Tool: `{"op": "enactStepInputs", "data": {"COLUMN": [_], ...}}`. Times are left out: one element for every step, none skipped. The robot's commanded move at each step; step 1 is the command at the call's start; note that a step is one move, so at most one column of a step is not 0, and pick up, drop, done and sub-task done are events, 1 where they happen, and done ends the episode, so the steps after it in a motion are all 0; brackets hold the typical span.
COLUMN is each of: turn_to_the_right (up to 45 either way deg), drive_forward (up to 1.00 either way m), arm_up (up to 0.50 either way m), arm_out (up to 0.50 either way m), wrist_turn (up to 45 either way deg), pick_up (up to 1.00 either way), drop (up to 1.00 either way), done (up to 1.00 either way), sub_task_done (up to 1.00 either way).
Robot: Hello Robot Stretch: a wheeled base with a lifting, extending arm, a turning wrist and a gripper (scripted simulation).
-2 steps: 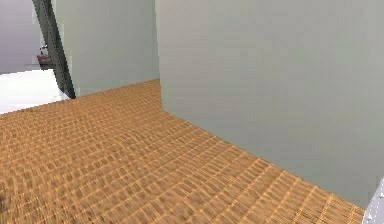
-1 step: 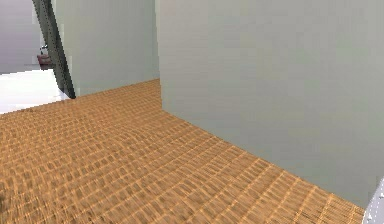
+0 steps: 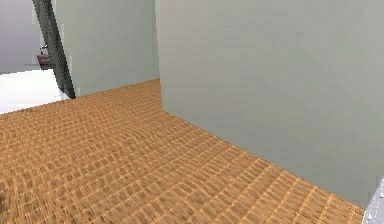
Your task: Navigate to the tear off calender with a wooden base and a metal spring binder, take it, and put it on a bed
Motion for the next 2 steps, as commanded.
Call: {"op": "enactStepInputs", "data": {"turn_to_the_right": [0.0, 0.0], "drive_forward": [0.00, 0.00], "arm_up": [0.00, 0.00], "arm_out": [0.00, 0.00], "wrist_turn": [45.0, 45.0], "pick_up": [0.00, 0.00], "drop": [0.00, 0.00], "done": [0.00, 0.00], "sub_task_done": [0.00, 0.00]}}
